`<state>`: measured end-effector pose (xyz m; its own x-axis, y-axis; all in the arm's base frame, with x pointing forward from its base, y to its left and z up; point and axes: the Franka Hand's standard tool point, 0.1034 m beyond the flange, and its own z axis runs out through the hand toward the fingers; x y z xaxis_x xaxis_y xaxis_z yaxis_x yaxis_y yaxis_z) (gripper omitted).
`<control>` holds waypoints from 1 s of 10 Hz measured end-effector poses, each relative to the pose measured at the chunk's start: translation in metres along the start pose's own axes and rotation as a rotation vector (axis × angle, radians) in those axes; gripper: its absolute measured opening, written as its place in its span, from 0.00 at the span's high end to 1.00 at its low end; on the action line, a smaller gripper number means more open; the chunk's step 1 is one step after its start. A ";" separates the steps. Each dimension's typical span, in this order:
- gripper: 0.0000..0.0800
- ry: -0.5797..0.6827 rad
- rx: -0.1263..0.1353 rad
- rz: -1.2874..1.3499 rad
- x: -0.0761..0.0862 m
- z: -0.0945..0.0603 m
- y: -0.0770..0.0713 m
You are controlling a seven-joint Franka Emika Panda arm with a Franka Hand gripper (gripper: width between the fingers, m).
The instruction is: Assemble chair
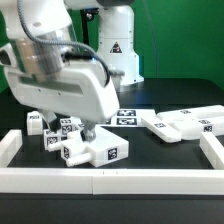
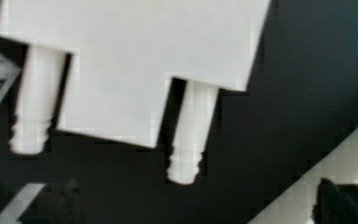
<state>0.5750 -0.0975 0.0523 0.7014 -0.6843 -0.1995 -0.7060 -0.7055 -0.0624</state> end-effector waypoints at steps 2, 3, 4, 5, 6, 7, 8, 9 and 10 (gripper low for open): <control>0.19 0.015 0.016 0.007 -0.001 0.004 -0.001; 0.19 0.015 0.016 0.007 -0.001 0.005 -0.001; 0.19 0.013 0.014 0.004 -0.002 0.008 0.000; 0.19 0.032 0.011 -0.011 0.001 0.020 0.005; 0.19 0.028 0.001 -0.017 0.000 0.032 0.005; 0.19 0.026 -0.002 -0.060 0.002 0.037 0.004; 0.19 0.032 0.002 -0.099 0.007 0.033 0.003; 0.19 0.032 0.002 -0.101 0.007 0.034 0.003; 0.19 0.028 -0.002 -0.105 0.004 0.038 0.002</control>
Offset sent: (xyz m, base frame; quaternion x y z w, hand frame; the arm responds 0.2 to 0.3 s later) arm 0.0000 0.0000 0.0000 0.0000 0.0000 0.0000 1.0000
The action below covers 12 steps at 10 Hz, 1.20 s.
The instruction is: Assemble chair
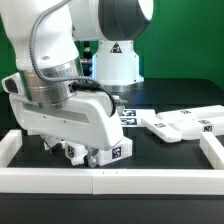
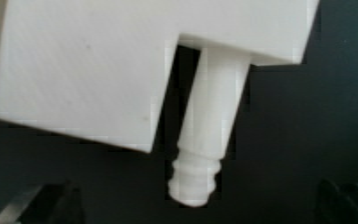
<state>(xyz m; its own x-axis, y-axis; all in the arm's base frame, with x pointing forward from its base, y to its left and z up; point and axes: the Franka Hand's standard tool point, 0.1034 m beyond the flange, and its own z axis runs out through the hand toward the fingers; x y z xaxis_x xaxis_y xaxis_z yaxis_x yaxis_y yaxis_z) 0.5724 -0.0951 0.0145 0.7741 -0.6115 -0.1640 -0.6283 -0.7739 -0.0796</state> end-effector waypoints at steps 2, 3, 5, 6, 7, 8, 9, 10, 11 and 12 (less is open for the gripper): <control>0.19 -0.005 -0.007 -0.010 -0.007 0.008 -0.002; 0.19 -0.009 -0.011 -0.014 -0.011 0.011 -0.004; 0.19 -0.011 -0.014 -0.022 -0.014 0.013 -0.005; 0.34 -0.012 -0.014 -0.022 -0.014 0.013 -0.005; 0.51 -0.012 -0.014 -0.023 -0.014 0.013 -0.005; 0.51 -0.012 -0.014 -0.024 -0.014 0.013 -0.005; 0.69 -0.015 -0.016 -0.024 -0.015 0.013 -0.007; 0.69 -0.025 -0.017 -0.031 -0.018 0.011 -0.015; 0.85 -0.028 -0.016 -0.048 -0.021 0.009 -0.025; 0.85 -0.029 -0.017 -0.070 -0.025 0.008 -0.037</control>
Offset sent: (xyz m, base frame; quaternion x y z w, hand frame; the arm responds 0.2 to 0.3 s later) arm -0.0132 0.0102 -0.0057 -0.0078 0.0112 0.0229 0.9996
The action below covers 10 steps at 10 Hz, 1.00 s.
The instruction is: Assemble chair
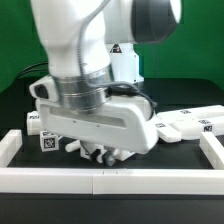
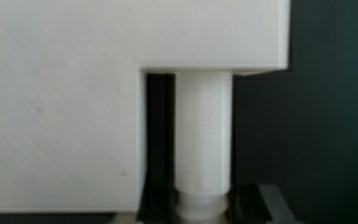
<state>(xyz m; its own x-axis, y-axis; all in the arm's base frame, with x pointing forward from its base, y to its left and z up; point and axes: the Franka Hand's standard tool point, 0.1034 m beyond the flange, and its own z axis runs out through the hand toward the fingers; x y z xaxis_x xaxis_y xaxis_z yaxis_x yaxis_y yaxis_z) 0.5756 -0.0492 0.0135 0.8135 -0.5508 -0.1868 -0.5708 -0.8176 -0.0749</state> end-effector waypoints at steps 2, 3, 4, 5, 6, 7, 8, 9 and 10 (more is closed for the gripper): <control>0.85 -0.010 -0.010 -0.063 -0.013 -0.007 -0.034; 0.85 -0.029 -0.033 -0.129 -0.023 -0.012 -0.054; 0.85 -0.024 -0.022 -0.134 -0.022 -0.010 -0.056; 0.85 -0.025 -0.024 -0.129 -0.021 -0.009 -0.053; 0.85 -0.026 -0.024 -0.131 -0.022 -0.009 -0.054; 0.85 -0.025 -0.026 -0.142 -0.022 -0.009 -0.054; 0.85 -0.015 -0.060 -0.318 -0.022 -0.012 -0.053; 0.85 -0.016 -0.060 -0.472 -0.022 -0.015 -0.053; 0.85 -0.022 -0.061 -0.547 -0.024 -0.015 -0.050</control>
Offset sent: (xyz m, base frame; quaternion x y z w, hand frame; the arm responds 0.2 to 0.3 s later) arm 0.0000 0.0000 0.0000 0.0000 0.0000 0.0000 1.0000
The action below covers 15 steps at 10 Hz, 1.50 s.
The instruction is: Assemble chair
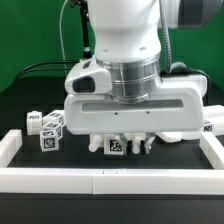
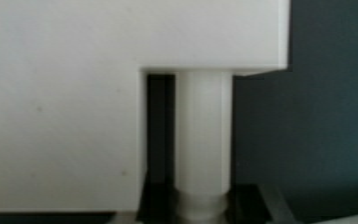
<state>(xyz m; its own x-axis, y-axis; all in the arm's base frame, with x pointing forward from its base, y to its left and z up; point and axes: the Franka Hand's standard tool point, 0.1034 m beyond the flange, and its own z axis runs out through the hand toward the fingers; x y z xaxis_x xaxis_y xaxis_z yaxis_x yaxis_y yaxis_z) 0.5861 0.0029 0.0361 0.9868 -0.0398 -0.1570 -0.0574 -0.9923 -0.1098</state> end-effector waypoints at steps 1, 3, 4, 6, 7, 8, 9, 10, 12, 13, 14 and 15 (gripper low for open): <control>0.85 0.036 -0.009 0.004 0.000 0.001 0.004; 0.85 0.030 -0.007 0.006 -0.002 0.002 0.003; 0.85 0.029 -0.007 0.007 -0.002 0.003 0.003; 0.85 0.040 -0.015 -0.028 -0.009 0.013 0.004; 0.85 0.040 -0.024 -0.050 -0.024 0.025 0.004; 0.85 0.043 -0.031 -0.047 -0.033 0.034 -0.002; 0.85 0.041 -0.032 -0.050 -0.037 0.037 -0.005; 0.85 0.041 -0.032 -0.046 -0.037 0.037 -0.002; 0.85 0.040 -0.032 -0.046 -0.037 0.038 -0.002; 0.63 0.036 -0.032 -0.046 -0.037 0.038 -0.002; 0.44 0.009 -0.025 -0.046 -0.039 0.038 -0.003; 0.44 -0.005 -0.021 -0.046 -0.036 0.031 -0.003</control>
Offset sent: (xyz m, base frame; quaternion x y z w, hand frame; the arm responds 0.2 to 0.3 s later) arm 0.0000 0.0000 0.0000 0.0000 0.0000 0.0000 1.0000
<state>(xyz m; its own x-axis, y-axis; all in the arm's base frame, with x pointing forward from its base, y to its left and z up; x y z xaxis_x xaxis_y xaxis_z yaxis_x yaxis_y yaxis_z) 0.5464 0.0112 0.0115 0.9875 0.0062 -0.1573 -0.0091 -0.9953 -0.0968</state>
